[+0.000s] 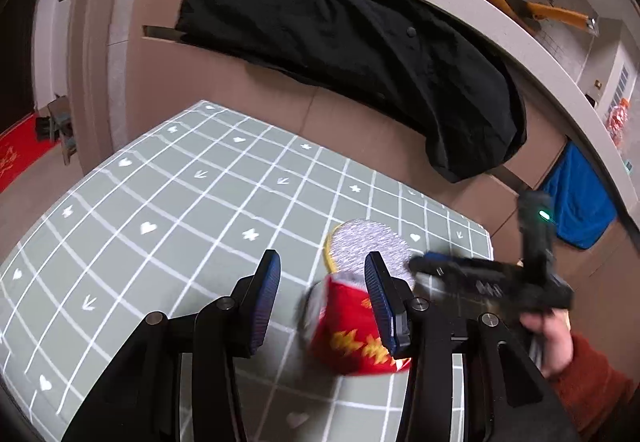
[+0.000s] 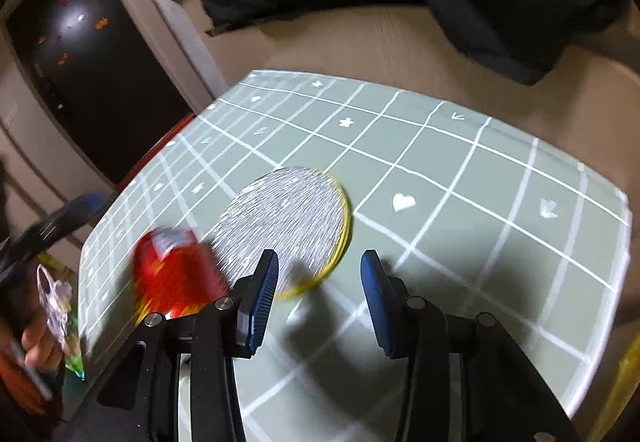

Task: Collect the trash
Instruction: 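Grasp the red drink can with the left gripper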

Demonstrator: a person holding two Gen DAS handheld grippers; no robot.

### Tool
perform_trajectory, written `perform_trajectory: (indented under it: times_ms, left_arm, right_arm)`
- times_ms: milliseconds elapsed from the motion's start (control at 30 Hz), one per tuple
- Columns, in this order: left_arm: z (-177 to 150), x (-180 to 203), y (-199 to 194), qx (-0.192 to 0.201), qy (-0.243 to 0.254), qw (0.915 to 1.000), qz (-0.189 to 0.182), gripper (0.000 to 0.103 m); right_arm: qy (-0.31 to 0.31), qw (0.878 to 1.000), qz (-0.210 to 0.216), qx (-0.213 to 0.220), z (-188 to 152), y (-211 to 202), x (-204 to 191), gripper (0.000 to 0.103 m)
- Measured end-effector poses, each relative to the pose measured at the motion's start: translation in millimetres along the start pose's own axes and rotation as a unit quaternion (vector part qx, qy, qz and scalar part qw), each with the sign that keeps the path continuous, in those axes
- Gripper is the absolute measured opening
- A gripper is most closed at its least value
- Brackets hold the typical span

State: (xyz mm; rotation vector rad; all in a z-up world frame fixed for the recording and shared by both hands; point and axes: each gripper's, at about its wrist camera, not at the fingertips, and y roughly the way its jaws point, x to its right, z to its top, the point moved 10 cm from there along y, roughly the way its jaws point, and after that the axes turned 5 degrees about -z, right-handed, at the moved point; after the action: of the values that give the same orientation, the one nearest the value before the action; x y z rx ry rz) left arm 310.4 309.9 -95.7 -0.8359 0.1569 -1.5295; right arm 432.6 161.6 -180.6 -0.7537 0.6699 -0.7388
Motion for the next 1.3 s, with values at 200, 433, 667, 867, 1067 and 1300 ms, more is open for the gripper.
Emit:
perform_trajectory:
  times_ms: [200, 433, 667, 867, 1067, 1300]
  left_arm:
    - [-11.5, -19.5, 4.9, -0.02, -0.007, 0.9998, -0.002, 0.045]
    - [-17.3, -13.9, 22.1, -0.037, -0.03, 0.9986, -0.025, 0.045]
    - [-29.2, 0.9, 10.7, -0.033, -0.04, 0.9981, -0.032, 0.045]
    - [-63.7, 1.7, 8.9, -0.064, -0.086, 0.9933, -0.043, 0.045]
    - [-82.1, -5.3, 10.7, -0.064, -0.149, 0.9856, -0.049, 0.045]
    - [-81.7, -17.8, 14.7, -0.055, -0.23, 0.969, -0.072, 0.045]
  right_arm:
    - [-0.032, 0.999, -0.005, 0.0, 11.9, 16.9, -6.7, 0.024]
    - [-0.074, 0.997, -0.018, 0.0, -21.3, -9.7, -8.7, 0.015]
    - [-0.043, 0.998, -0.055, -0.011, -79.9, -59.8, 37.6, 0.007]
    - [-0.037, 0.997, -0.056, 0.021, -96.6, -99.4, 46.7, 0.013]
    - [-0.07, 0.996, 0.014, 0.049, -76.3, -104.4, -14.6, 0.027]
    - [-0.105, 0.992, 0.041, 0.059, -55.7, -76.1, -78.1, 0.029]
